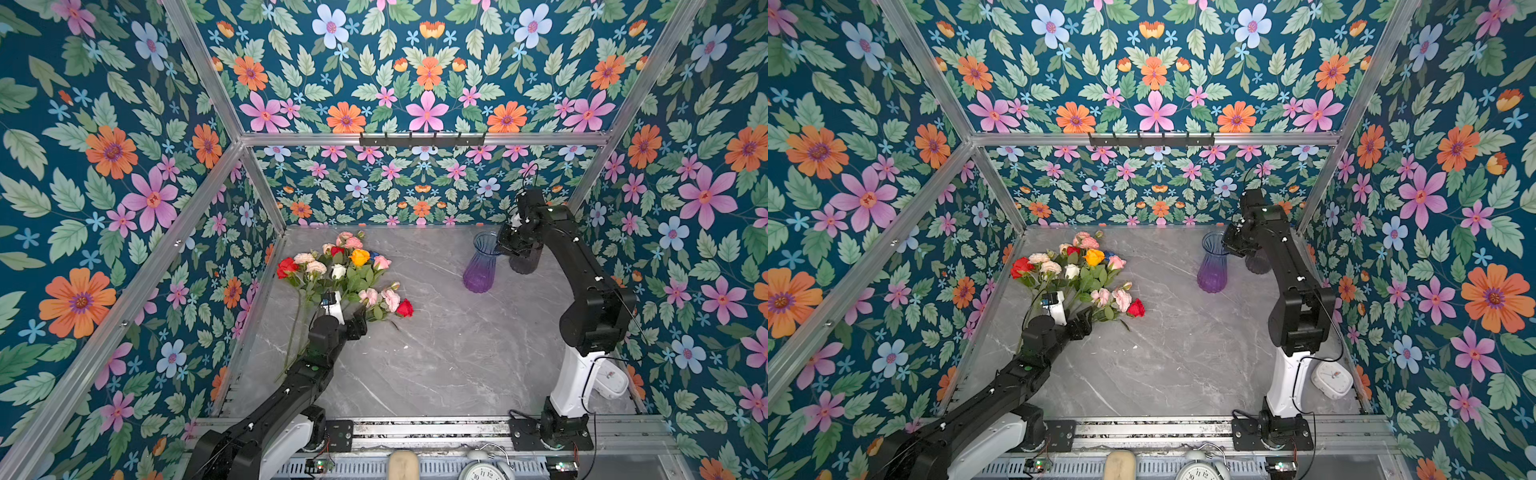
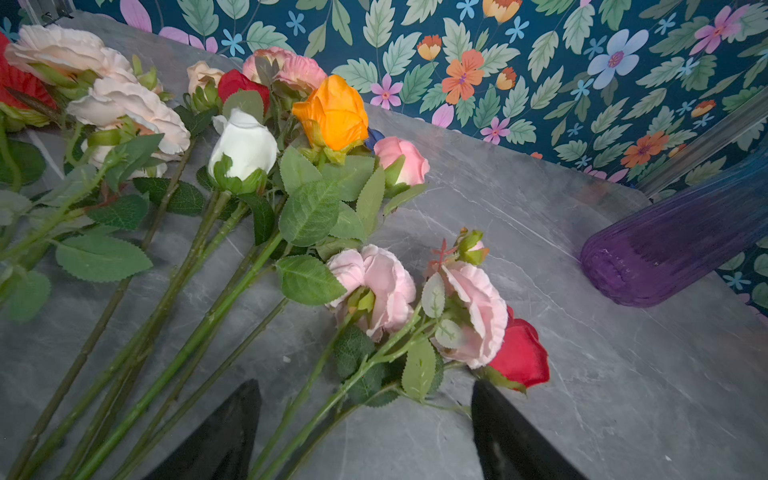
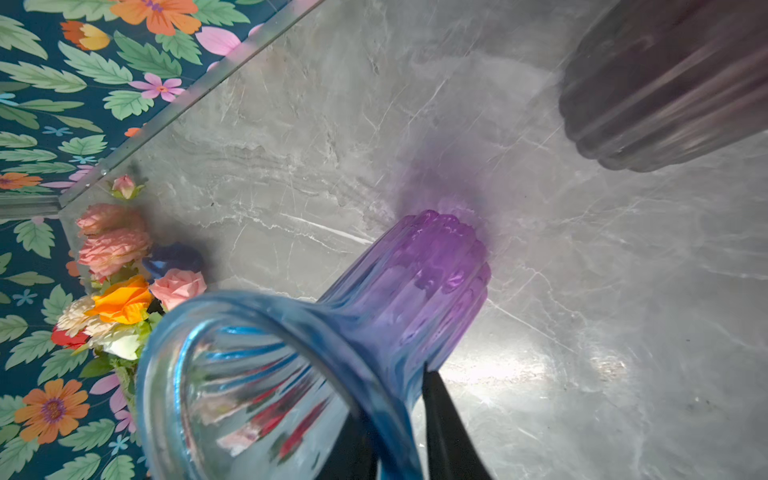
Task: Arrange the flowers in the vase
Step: 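Carry the blue-purple vase toward the robot and set it down near the roses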
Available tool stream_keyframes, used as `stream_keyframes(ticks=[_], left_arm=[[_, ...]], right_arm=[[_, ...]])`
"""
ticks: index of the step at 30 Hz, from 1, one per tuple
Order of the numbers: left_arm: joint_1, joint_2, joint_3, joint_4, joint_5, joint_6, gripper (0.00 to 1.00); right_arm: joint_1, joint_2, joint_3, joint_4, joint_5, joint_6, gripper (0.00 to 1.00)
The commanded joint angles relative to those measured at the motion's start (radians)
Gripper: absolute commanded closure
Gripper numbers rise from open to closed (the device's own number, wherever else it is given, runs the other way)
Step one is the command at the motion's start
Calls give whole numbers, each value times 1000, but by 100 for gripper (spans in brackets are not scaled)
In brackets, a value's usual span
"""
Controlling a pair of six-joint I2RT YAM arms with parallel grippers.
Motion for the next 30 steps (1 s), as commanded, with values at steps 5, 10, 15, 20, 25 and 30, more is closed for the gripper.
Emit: stream_keyframes(ticks=[5,10,15,20,25,30], left_arm=[[1,3,4,26,-8,5,18],[1,-3,3,26,-14,5,18],[1,-6,1,26,-16,5,18],[1,-5,3,24,-17,5,18],[1,-8,3,21,-16,6,18],[1,-9,4,20,-14,8,18]], right_arm=[[0,-2,-10,24,-7,7,93],[0,-26,-35,31,-6,-2,100],[0,-63,-75,49,-11,-1,100],[0,-125,-139,100,-75,31,100],[0,-201,-232,151,-184,70,100],[32,-338,-395,216,-234,111,100]])
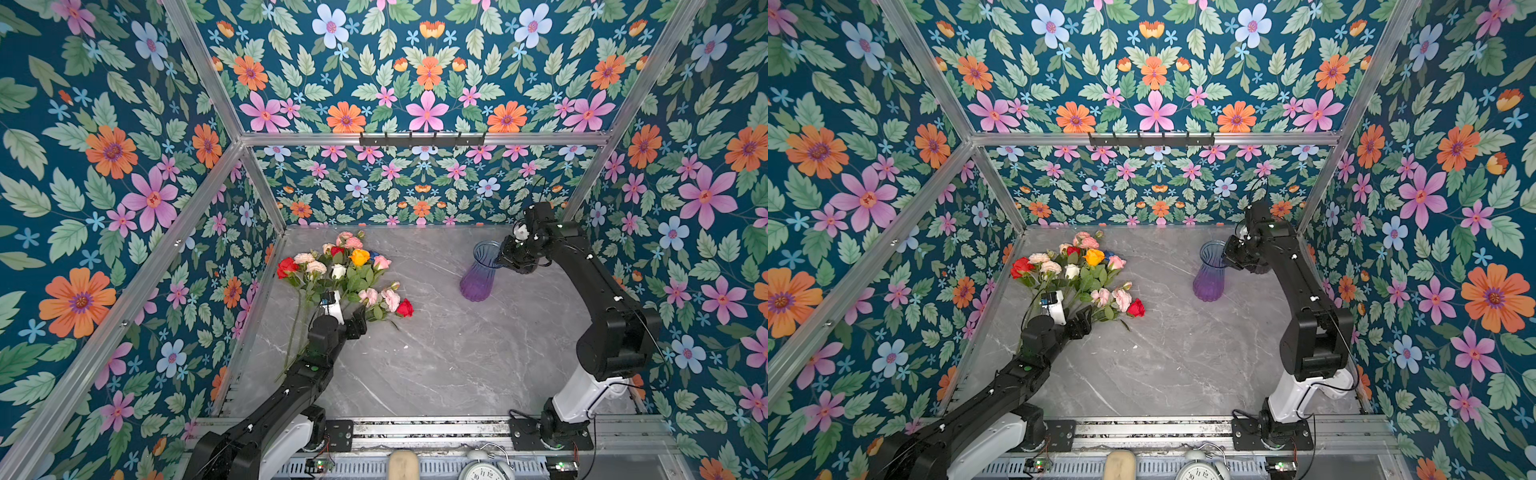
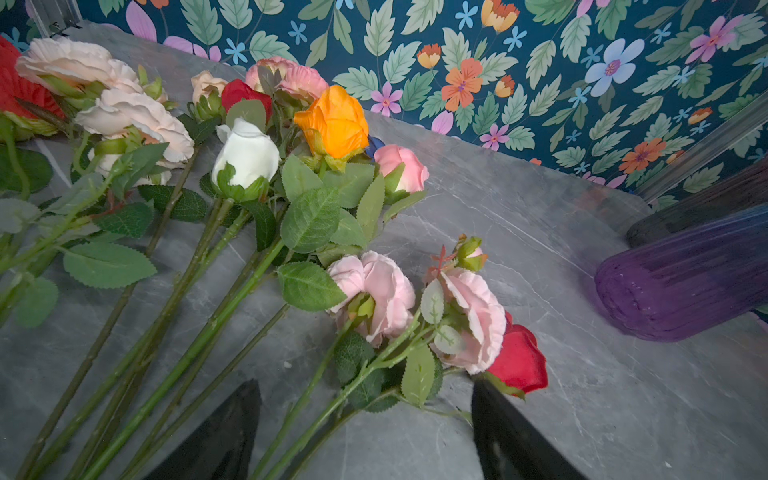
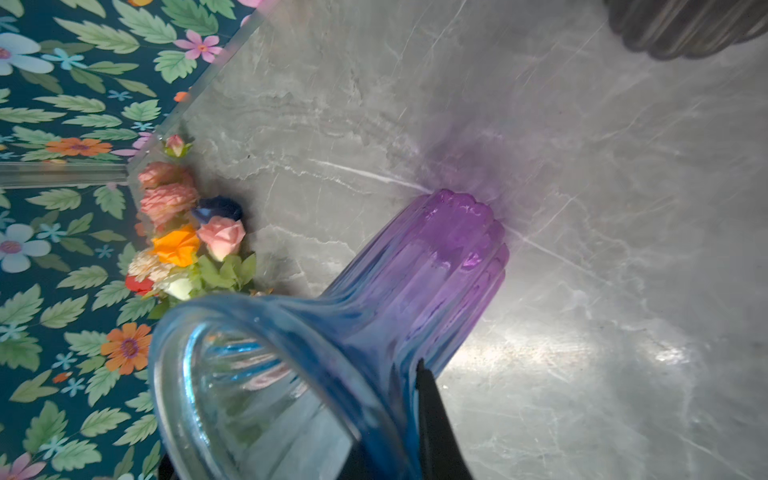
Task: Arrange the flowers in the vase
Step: 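Carry the blue-purple vase toward the robot and set it down near the roses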
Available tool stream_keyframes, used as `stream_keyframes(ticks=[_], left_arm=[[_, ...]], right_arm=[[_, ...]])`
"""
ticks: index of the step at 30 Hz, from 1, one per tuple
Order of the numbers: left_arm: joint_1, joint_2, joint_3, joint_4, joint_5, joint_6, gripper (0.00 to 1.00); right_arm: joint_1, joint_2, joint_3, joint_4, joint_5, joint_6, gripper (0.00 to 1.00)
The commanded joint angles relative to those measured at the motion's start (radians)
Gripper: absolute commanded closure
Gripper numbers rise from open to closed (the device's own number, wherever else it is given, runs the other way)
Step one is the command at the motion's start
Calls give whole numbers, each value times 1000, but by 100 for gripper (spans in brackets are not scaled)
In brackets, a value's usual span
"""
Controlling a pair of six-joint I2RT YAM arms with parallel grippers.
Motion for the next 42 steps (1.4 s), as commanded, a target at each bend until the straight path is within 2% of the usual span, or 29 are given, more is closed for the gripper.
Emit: stream_keyframes(ticks=[1,5,17,23,29,42], left_arm=[[1,-2,5,16,-7,8,18],[1,-7,2,16,-7,7,18],[1,-3,0,20,-12,7,18],[0,-1,-1,22,-12,7,18],[0,1,0,24,-4,7,18],[1,4,0,25,-6,7,18]], right_arm=[[30,-94,-66,97,-98,40,100],[99,-186,-141,88,-131,54,100],[383,-293,-194,-152,-109,30,100],[476,-295,-247,-165,-116,33,100],[563,-266,-252,-178,-48,37,100],[603,-295,-295,-111,61,-4,100]])
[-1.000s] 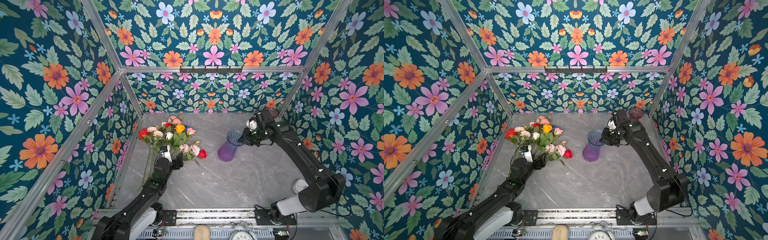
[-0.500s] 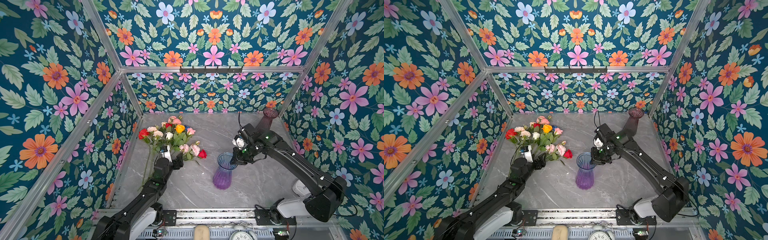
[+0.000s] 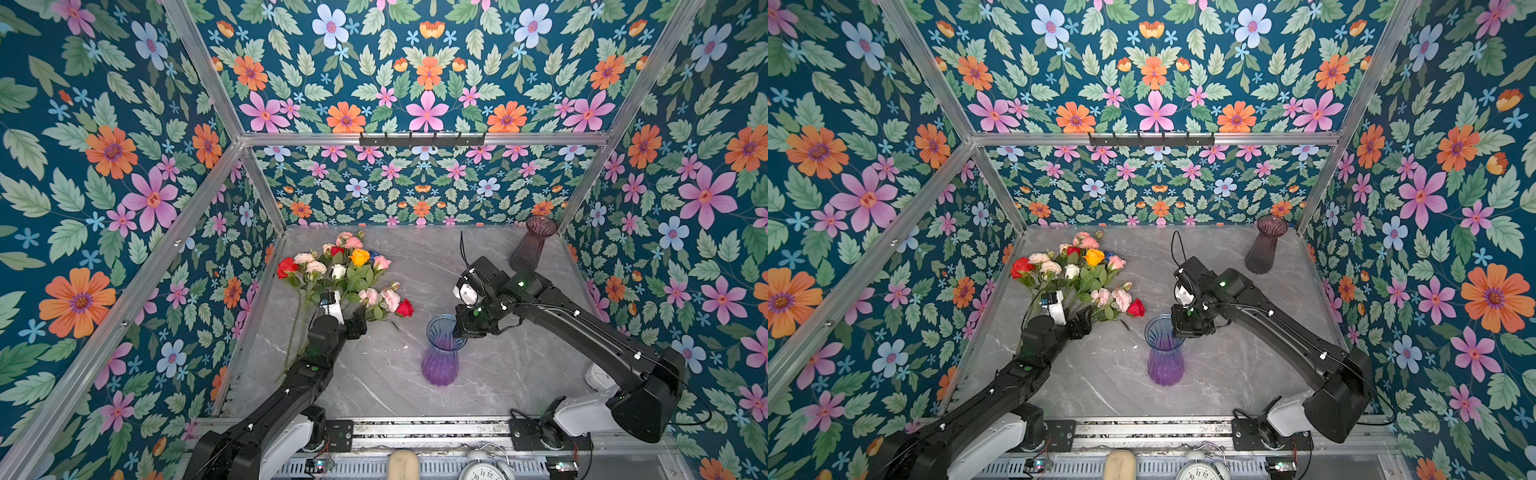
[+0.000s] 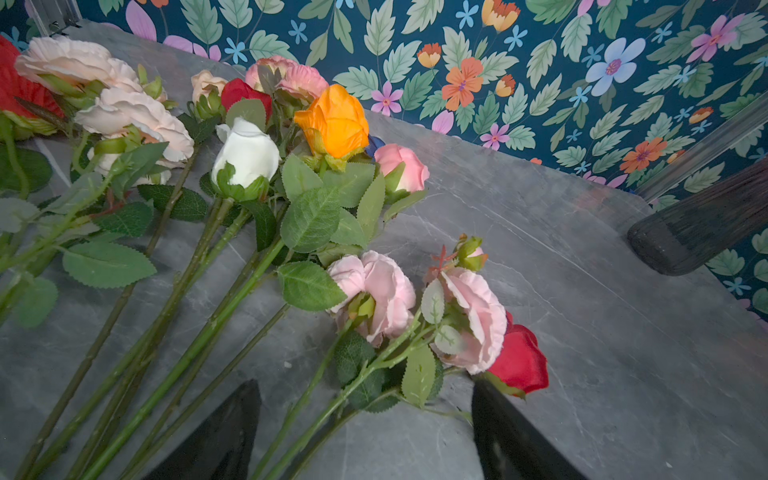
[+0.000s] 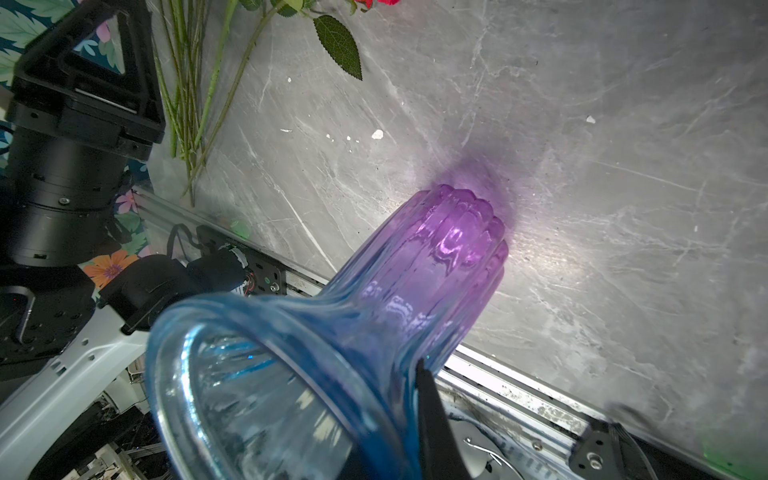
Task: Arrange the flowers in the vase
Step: 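Carry the blue-purple vase toward the robot and set it down near the roses, then release the vase with the right gripper while the left gripper lowers over pink roses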
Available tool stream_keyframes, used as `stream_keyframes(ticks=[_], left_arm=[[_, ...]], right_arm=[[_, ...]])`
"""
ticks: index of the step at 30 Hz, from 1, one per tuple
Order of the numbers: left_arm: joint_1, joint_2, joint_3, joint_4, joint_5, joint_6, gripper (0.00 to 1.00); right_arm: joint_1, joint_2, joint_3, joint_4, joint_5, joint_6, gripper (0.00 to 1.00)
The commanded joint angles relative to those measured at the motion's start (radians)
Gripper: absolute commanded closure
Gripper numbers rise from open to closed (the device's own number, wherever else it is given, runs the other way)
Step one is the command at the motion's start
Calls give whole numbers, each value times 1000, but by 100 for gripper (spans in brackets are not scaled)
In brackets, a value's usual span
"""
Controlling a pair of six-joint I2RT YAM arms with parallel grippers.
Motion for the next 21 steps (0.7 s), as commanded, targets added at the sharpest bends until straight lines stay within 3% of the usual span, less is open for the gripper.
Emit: stream_keyframes(ticks=[1,8,21], left_arm=[[1,-1,1,22,-6,7,18],[0,1,1,22,-6,7,18],[1,-1,1,22,-5,7,18]], right_arm=[[2,-19,-11,43,85,-40,100],[2,-30,2,37,144,-83,100],[2,-13,-8,30,142,-74,99]])
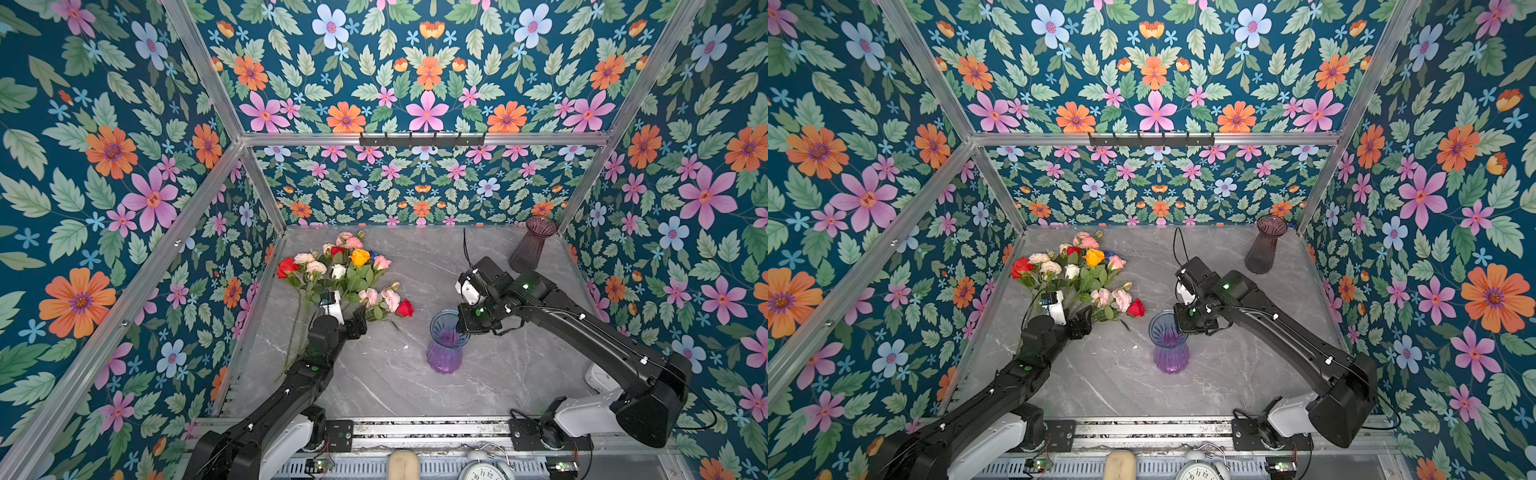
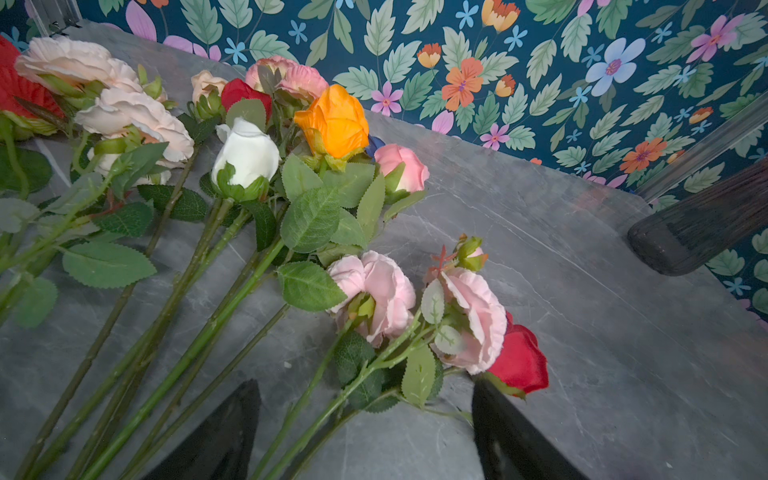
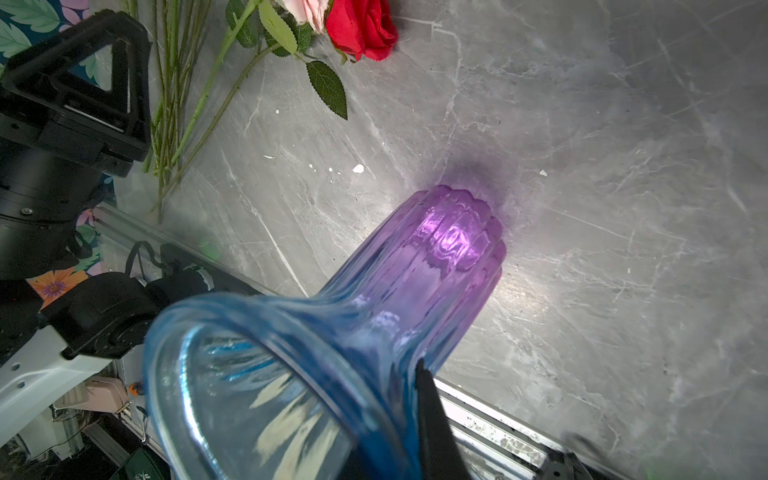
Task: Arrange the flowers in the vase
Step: 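Release the vase with the right gripper while the left gripper lowers over pink roses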
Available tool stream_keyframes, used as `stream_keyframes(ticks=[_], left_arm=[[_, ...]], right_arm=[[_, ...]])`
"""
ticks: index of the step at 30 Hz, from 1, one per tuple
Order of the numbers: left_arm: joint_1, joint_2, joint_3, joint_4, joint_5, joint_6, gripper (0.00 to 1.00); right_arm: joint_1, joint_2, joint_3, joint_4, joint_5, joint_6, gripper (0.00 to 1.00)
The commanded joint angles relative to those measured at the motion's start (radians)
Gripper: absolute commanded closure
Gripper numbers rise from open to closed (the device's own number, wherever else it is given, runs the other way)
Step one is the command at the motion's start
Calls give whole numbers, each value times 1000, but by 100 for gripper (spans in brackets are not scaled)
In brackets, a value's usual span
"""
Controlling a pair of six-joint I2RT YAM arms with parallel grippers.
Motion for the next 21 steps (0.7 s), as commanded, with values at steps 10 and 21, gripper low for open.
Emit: stream_keyframes(ticks=[10,21], left_arm=[[1,-1,1,20,-6,8,18],[0,2,-4,25,-12,-9,1]], right_arm=[[1,1,7,-15,67,-8,78],[1,-16,65,-51,107,-41,40]])
